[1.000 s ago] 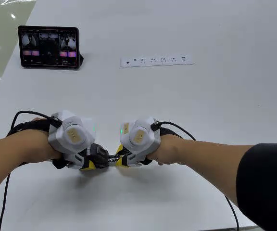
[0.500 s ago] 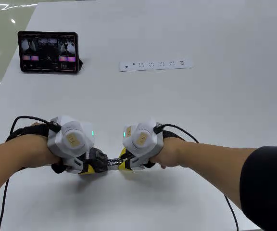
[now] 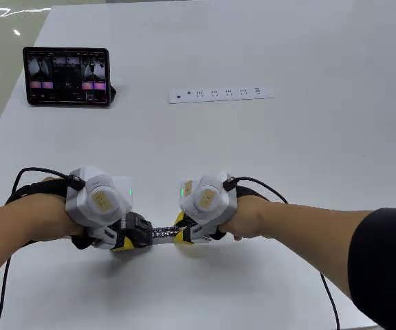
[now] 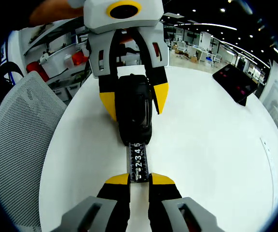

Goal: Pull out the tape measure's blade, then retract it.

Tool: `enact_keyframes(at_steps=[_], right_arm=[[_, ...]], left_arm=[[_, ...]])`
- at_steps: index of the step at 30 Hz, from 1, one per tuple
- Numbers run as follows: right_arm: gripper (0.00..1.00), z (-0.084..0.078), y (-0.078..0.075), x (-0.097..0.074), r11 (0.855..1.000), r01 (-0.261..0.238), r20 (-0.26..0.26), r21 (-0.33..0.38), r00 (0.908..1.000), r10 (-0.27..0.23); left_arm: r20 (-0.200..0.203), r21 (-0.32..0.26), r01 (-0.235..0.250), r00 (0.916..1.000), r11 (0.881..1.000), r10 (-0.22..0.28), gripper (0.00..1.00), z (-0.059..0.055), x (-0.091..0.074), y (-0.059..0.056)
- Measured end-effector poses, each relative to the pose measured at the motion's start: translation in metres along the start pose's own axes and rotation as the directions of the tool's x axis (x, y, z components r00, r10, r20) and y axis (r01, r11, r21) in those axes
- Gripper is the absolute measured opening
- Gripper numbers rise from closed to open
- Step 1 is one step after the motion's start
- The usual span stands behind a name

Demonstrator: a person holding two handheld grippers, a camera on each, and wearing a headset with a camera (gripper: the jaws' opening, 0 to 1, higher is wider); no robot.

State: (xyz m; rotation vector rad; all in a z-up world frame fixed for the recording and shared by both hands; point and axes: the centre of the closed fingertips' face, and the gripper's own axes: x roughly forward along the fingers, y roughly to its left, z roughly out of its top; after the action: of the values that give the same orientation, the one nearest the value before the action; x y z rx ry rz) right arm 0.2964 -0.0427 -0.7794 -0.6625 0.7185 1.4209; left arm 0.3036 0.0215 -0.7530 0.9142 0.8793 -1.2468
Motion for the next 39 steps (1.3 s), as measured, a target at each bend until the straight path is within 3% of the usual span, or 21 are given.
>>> enact_keyframes(at_steps=[39], right_arm=[[0.10, -0.024, 0.000, -0.019, 1.000, 0.010, -0.017, 0.005, 0.9998, -0.010]], left_arm=[[0.005, 0.005, 0.002, 1.0000, 1.000, -0.002, 0.33, 0.001, 0.001, -0.001]])
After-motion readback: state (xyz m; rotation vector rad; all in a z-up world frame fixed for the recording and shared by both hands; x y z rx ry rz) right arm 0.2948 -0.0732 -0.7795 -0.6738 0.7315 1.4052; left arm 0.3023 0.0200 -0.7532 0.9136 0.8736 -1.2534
